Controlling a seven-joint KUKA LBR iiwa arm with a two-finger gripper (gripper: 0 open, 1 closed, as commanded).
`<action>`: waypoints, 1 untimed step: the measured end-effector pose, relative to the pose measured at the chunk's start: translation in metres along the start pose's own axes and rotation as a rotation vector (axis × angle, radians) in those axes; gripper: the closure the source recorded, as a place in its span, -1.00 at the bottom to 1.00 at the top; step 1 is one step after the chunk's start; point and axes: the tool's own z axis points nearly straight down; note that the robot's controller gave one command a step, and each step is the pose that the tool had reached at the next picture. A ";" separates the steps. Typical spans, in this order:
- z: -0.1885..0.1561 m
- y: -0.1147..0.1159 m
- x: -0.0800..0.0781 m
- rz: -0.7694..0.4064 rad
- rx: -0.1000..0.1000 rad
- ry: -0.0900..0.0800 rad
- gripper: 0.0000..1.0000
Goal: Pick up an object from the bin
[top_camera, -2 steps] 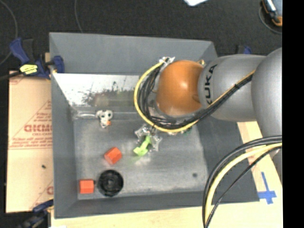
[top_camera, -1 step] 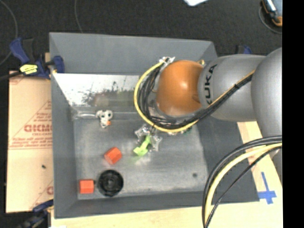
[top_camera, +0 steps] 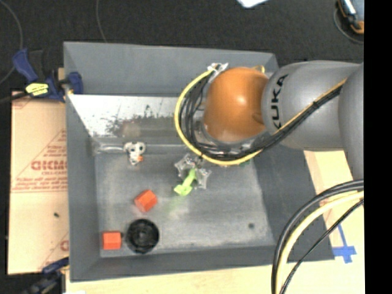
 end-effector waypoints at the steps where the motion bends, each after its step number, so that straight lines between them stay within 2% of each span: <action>1: -0.055 -0.012 -0.005 0.001 -0.002 0.003 1.00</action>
Offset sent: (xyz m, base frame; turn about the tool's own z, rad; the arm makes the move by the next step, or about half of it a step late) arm -0.0050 0.0061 0.0853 0.0095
